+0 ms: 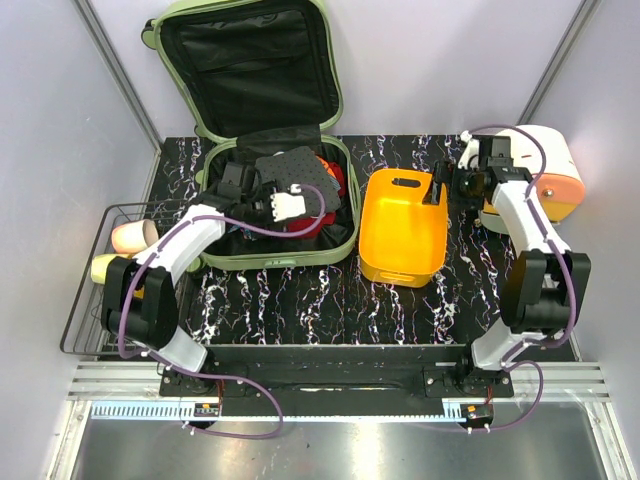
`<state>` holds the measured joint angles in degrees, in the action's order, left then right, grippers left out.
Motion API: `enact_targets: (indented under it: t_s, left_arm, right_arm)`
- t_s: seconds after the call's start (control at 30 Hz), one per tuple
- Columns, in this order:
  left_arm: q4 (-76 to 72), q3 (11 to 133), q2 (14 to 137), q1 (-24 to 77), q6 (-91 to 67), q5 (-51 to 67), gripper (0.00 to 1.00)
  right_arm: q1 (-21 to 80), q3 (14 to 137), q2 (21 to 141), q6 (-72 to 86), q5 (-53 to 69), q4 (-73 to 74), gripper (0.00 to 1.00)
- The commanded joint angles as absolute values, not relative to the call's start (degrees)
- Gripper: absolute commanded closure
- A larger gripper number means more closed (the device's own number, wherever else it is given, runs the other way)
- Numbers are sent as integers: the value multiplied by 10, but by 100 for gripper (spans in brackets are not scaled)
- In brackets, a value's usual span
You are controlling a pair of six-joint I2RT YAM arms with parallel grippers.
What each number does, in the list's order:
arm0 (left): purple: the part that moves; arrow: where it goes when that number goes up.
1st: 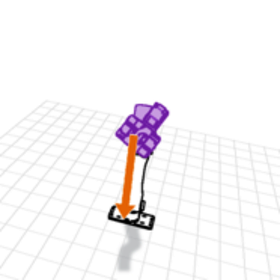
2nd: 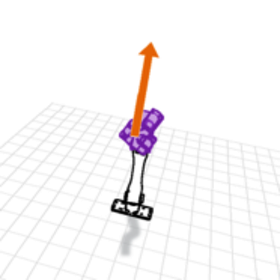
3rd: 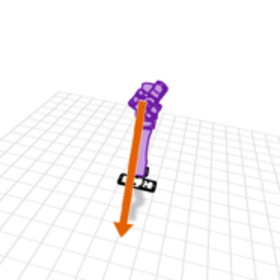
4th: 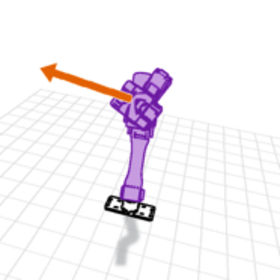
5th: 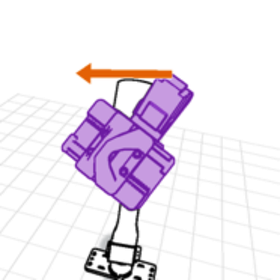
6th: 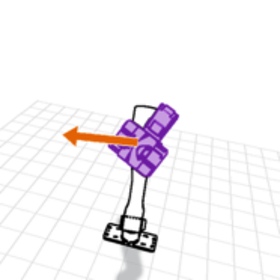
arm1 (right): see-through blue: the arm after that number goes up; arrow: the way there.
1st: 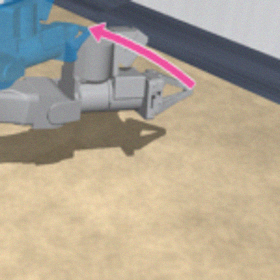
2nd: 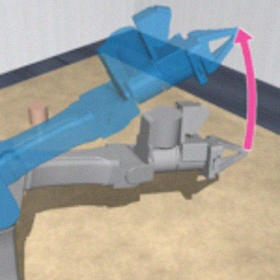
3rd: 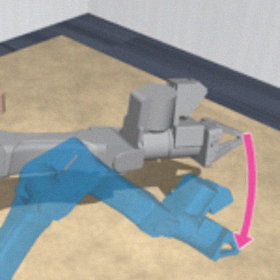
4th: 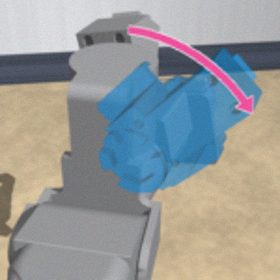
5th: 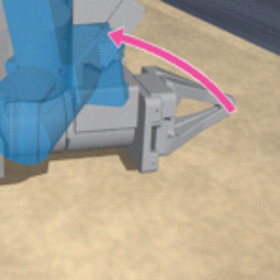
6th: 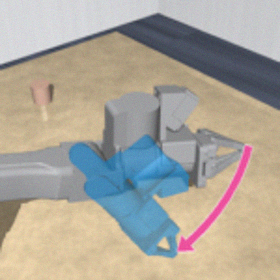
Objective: Open, take out, and arrange the luggage
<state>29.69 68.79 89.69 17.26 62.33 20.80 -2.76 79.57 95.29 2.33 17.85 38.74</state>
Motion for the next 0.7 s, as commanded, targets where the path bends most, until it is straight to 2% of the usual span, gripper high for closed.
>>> enact_targets:
  t_s: [0.0,0.03,0.07,0.2,0.4,0.57,0.67]
  left_arm:
    - [214,652,869,192,656,151,30]
    - [213,656,874,193,653,146,34]
    - [213,662,875,193,653,135,43]
    - [242,685,866,186,642,171,59]
    - [302,709,831,184,641,247,64]
    - [345,747,836,171,633,275,78]
    - [359,767,845,157,621,296,85]
  right_arm:
    - [-15,790,866,-72,270,272,0]
    - [-4,762,841,-119,276,245,0]
    - [-4,747,829,-140,281,216,0]
    - [52,664,787,-257,343,60,0]
    - [141,609,800,-355,377,-93,0]
    - [203,582,855,-367,412,-222,0]
    - [255,572,895,-431,412,-293,0]
